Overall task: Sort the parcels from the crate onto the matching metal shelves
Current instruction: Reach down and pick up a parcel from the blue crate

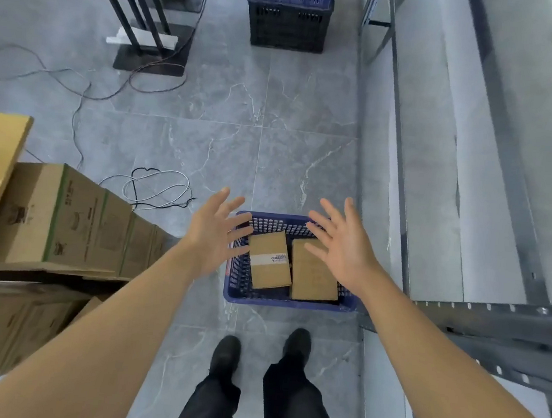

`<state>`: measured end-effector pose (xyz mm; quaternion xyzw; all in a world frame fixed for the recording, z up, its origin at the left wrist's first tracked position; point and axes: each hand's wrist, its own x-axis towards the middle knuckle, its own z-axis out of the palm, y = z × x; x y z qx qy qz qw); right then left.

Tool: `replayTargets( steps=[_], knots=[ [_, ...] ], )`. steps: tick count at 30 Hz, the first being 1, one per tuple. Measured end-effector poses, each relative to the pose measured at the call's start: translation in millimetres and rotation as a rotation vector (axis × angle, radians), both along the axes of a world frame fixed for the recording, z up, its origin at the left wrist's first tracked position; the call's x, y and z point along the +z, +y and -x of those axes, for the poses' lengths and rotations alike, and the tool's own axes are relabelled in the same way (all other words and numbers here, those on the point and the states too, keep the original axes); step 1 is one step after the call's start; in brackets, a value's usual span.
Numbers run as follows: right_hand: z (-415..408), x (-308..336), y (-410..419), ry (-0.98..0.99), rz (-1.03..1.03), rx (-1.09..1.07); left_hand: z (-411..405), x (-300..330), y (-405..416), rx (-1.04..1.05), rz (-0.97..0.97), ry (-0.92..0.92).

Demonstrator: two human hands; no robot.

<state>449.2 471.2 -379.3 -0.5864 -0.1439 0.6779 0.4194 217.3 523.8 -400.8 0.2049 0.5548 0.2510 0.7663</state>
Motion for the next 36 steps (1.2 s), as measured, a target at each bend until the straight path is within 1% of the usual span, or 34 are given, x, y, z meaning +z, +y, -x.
replayTargets(
  steps=[5,9,14,24,28,31,36],
  knots=[
    [-26.4,-62.0,25.4,-0.025,0.063,0.056,-13.6,-60.1,12.3,0.058,0.051,0.05],
    [-34.3,-127.7,41.8,-0.045,0.1,0.037,-15.4,-125.3,23.8,0.087,0.091,0.067],
    [-26.3,-211.4,50.5,-0.062,0.158,0.039,-12.4,-205.2,32.9,0.088,0.145,0.1],
    [-9.6,-352.5,55.1,-0.141,0.215,0.159,-20.9,-342.0,30.1,0.037,0.22,0.159],
    [-11.4,-398.2,53.4,-0.172,0.231,0.173,-30.7,-384.0,25.2,0.033,0.248,0.169],
    [-11.7,-433.7,50.1,-0.19,0.257,0.173,-32.9,-408.5,24.7,0.043,0.231,0.194],
    [-1.0,-490.2,47.3,-0.241,0.262,0.232,-28.2,-453.9,22.7,0.032,0.234,0.229]
  ],
)
